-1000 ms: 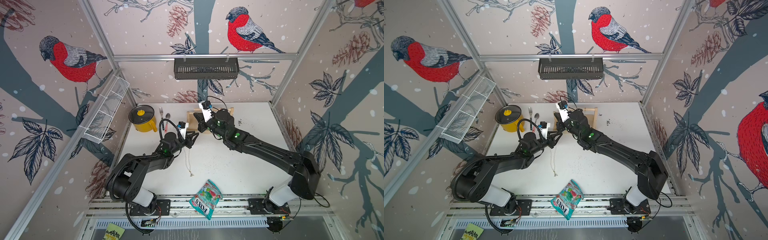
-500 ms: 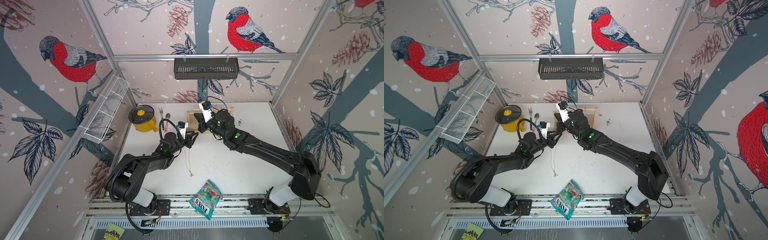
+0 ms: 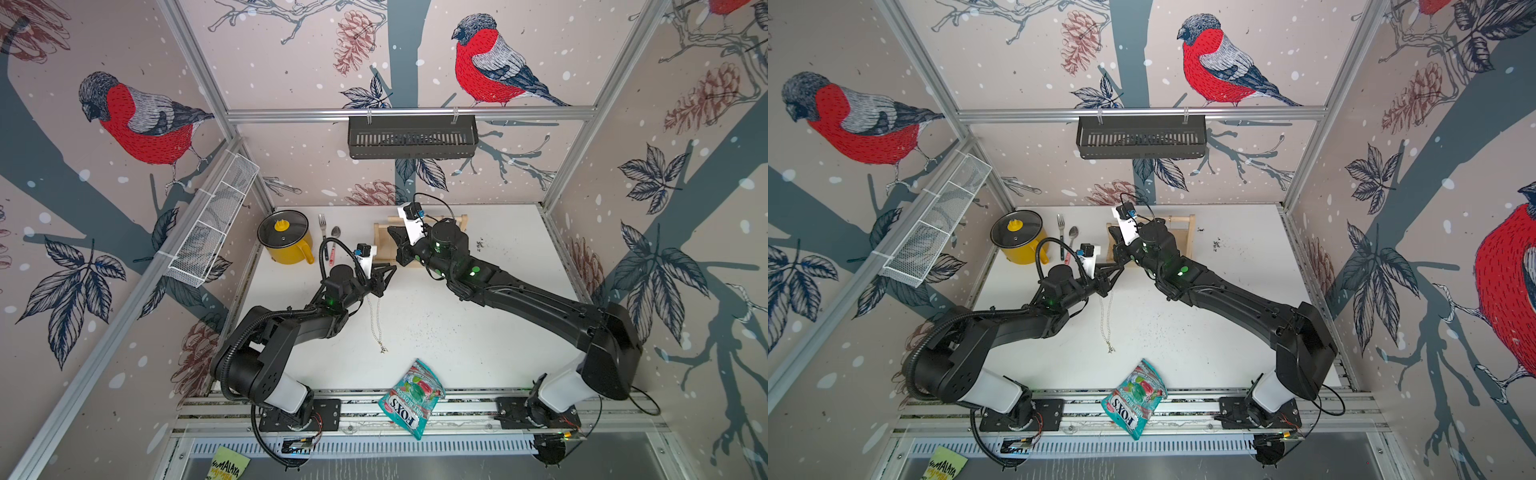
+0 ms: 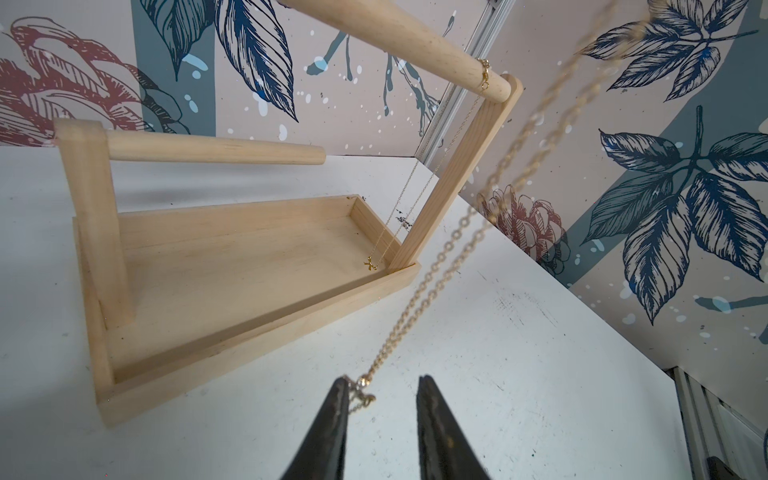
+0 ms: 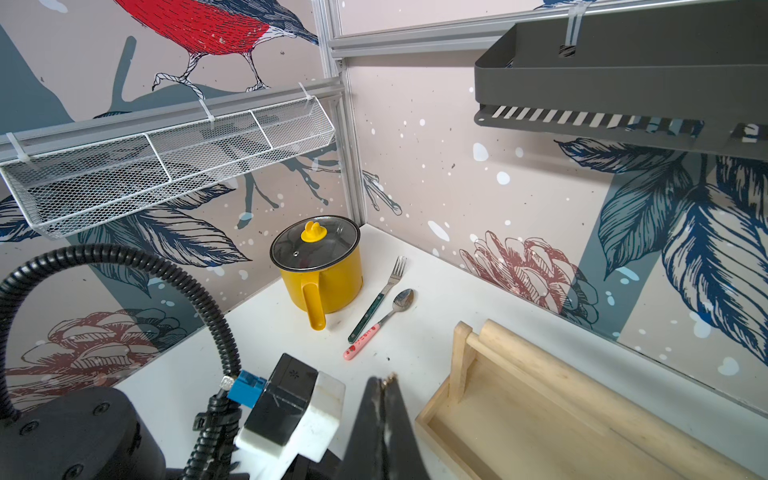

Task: Take the necklace off the jewelry display stand
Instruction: Place the necklace at the center of the board.

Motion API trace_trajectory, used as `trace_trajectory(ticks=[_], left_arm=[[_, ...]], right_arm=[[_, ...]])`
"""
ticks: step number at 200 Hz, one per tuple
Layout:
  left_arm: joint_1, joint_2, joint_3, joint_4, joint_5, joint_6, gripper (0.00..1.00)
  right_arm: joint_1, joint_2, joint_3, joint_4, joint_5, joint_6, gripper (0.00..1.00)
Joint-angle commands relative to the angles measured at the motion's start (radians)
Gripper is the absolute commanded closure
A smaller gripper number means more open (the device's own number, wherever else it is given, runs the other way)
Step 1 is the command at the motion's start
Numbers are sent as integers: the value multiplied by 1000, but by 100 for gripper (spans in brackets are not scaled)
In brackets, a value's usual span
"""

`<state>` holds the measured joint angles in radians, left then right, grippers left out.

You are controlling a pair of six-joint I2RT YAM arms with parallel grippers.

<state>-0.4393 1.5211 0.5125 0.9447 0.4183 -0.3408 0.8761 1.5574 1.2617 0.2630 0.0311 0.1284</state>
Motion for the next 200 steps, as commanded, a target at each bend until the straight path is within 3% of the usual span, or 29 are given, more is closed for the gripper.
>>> trace_trajectory(ticks=[1, 51, 80, 110, 160, 200], left_arm=[[0, 1, 10, 36, 3, -3, 69], [-5, 17, 25, 16, -17, -2, 70], [-6, 26, 39, -1, -15, 0, 79], [-8, 24, 40, -4, -28, 0, 83], [-9, 37, 63, -45, -17, 7, 100], [-9, 27, 52, -40, 1, 2, 100]], right_arm=[[3, 1, 0, 9, 3, -4, 100], [3, -5, -1, 4, -5, -1, 100], [4, -6, -2, 1, -7, 1, 100], [7, -7, -4, 0, -8, 4, 100], [8, -7, -9, 3, -4, 3, 100], [3, -5, -6, -11, 38, -7, 100]])
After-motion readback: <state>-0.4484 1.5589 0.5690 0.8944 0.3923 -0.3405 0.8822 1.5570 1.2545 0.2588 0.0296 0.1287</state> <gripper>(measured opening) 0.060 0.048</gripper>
